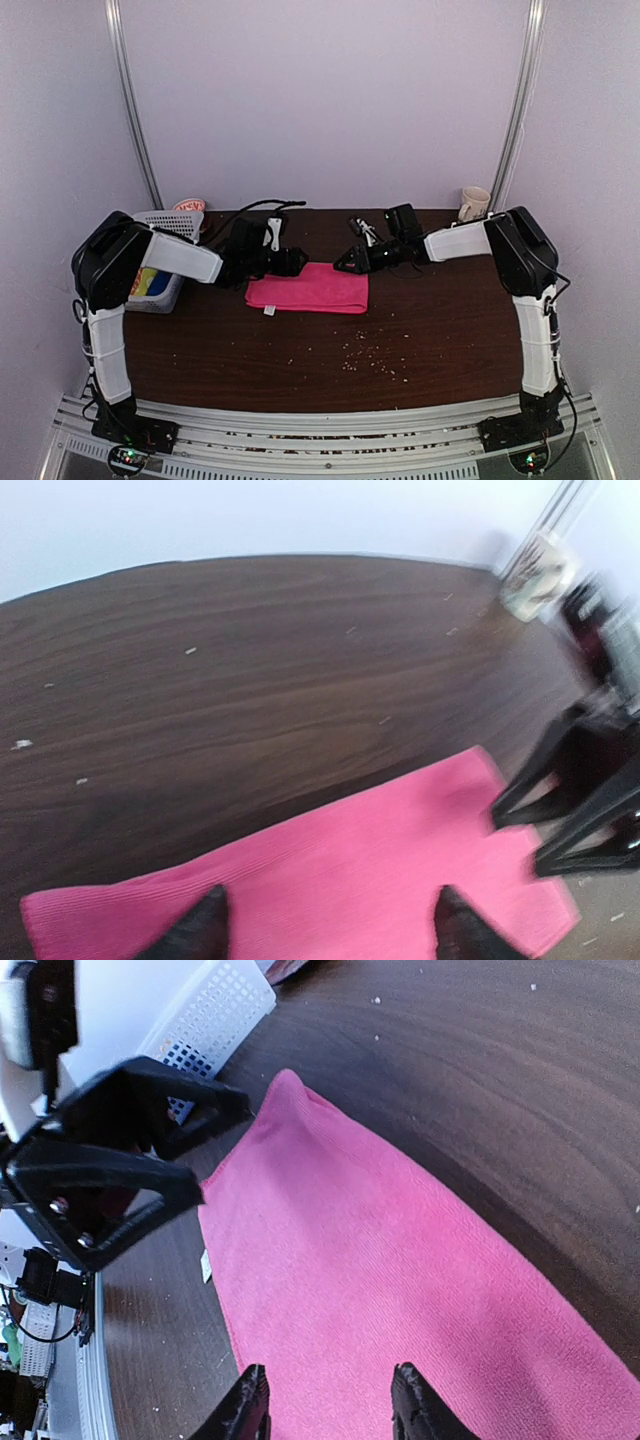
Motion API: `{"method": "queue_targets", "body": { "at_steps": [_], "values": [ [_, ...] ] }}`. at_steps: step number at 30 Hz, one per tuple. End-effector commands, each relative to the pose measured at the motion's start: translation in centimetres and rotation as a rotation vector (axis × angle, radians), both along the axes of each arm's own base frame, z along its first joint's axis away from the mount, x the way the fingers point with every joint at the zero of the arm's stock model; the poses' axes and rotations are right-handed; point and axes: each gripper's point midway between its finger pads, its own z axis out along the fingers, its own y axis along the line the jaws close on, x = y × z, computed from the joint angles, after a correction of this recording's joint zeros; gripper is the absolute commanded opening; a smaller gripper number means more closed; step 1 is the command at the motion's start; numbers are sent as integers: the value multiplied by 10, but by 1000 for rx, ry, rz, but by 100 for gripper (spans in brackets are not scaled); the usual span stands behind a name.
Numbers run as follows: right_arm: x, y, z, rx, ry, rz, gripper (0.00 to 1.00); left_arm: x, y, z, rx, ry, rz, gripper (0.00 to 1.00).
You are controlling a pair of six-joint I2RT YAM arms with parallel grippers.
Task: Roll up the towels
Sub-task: Smooth out the towel at the center of the board.
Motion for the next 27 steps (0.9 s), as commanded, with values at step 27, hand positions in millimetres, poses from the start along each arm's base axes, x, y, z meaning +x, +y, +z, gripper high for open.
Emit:
{"method": "queue_targets", "body": {
  "at_steps": [27],
  "values": [
    [-10, -28, -97, -203, 164, -103, 39, 63, 6, -62, -172, 170, 235, 46]
  ]
}}
